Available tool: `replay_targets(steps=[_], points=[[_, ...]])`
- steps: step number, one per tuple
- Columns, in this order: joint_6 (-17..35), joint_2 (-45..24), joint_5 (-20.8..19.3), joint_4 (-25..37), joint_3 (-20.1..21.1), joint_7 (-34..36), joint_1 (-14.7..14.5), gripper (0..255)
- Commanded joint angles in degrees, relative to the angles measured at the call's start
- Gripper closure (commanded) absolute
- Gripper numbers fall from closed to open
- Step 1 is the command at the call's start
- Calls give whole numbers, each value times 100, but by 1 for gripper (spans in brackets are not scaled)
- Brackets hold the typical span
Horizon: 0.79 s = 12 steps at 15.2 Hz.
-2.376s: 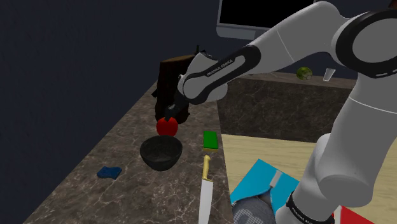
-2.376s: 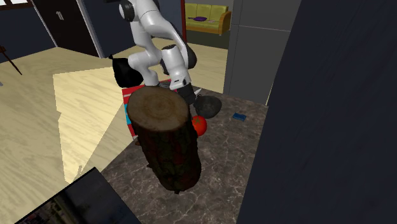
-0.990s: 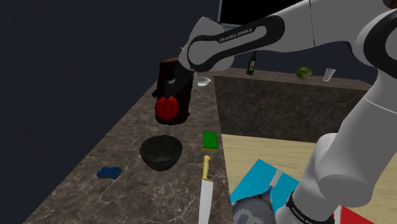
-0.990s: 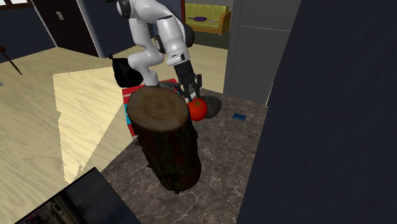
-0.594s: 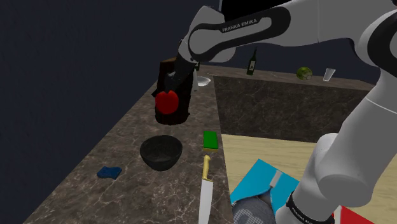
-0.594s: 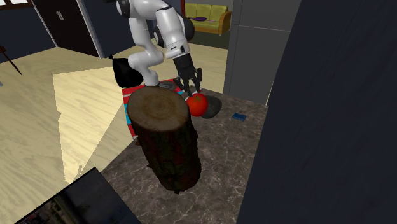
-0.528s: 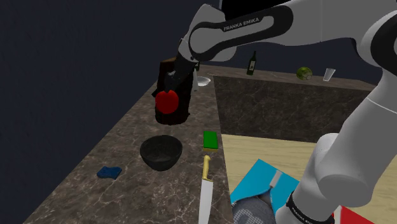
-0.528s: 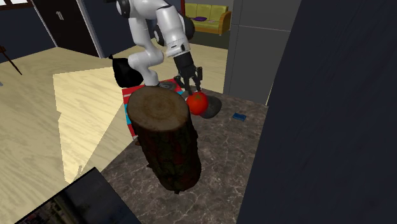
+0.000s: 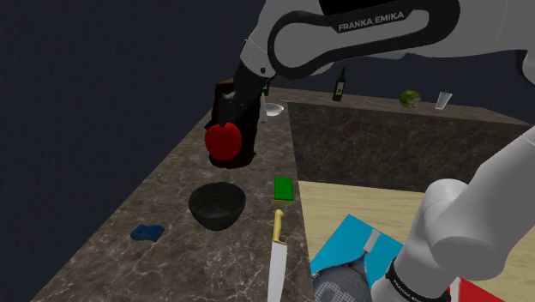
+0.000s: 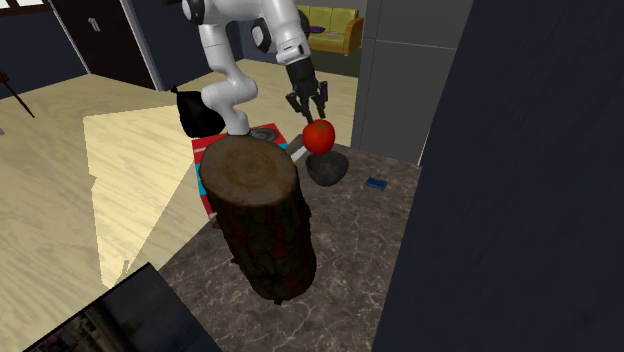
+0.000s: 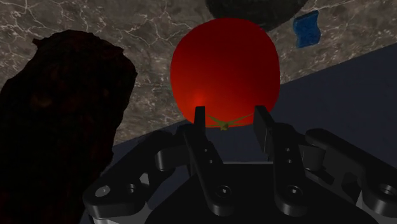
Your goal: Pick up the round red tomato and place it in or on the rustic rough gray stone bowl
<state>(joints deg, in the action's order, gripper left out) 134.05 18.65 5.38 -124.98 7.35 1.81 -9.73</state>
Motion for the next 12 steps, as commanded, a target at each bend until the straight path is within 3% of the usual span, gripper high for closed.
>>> replay_targets(steps=[1,6,12], points=[[-157,244,-36,-71,155,252,-55,255],[-512,714,-72,-153,543,813,-192,255],[-48,698,-53,-601,575,815,-205,255]])
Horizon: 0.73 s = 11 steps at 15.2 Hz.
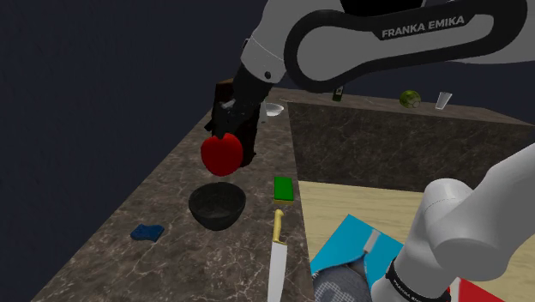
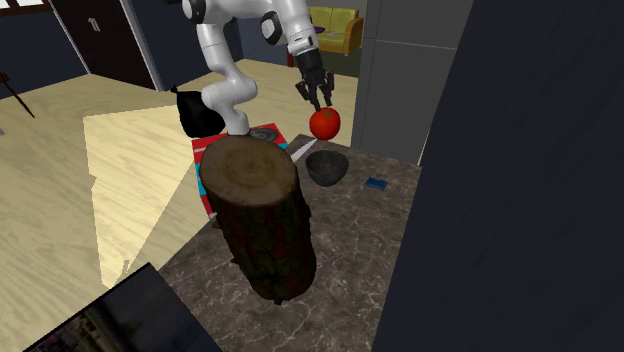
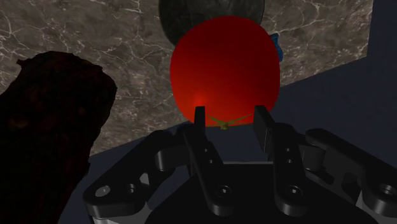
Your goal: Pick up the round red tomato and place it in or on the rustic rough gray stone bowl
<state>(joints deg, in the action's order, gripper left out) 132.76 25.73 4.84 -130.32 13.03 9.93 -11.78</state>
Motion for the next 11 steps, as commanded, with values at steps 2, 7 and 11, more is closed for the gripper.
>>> replay_targets(steps=[2,7,11], points=[[239,-27,6,-208,18,4,-4,255],[636,-92,14,-542,51,13,-11,255],[961,-169,16,-789,81,23,-12,255]])
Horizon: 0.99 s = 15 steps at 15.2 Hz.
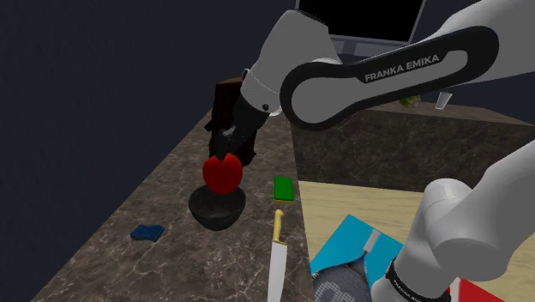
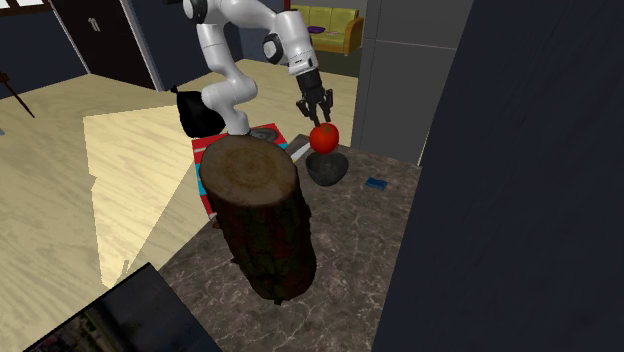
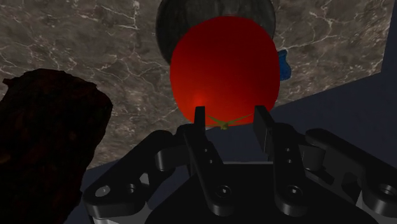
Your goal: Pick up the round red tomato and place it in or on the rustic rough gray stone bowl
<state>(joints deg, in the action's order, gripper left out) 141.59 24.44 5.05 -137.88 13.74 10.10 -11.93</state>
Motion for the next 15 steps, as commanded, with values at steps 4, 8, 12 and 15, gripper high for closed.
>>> replay_targets(steps=[4,8,12,15], points=[[409,-142,-9,-263,45,22,7,255],[758,-273,-23,-483,84,45,16,255],[758,-273,-23,-483,84,45,16,255],[758,-273,-23,-483,84,45,16,255]])
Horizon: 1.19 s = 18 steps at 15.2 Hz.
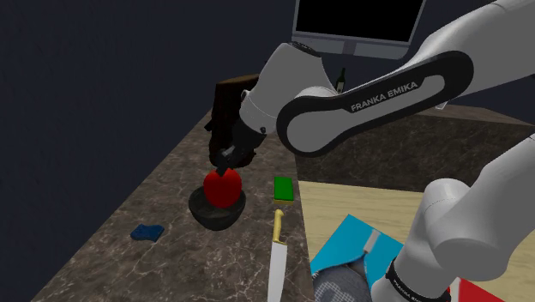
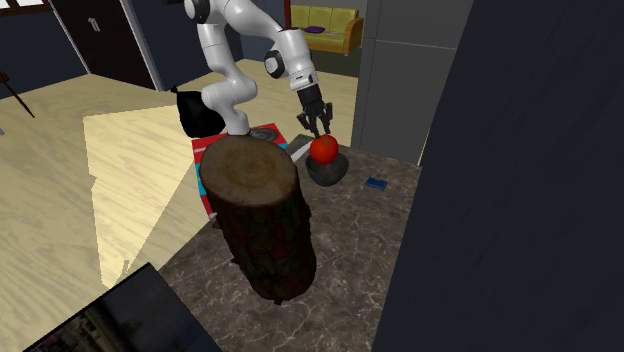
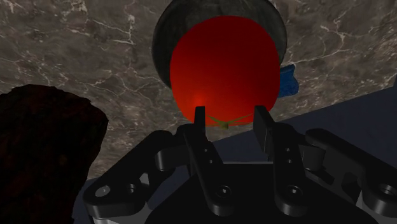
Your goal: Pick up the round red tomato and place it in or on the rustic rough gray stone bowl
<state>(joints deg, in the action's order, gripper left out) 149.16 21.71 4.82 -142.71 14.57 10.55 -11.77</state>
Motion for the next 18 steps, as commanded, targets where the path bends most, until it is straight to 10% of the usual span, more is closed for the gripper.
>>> replay_targets(steps=[1,18], points=[[1,0,0,1,0,1,0,0],[-776,675,111,106,-131,-84,-100,0]])
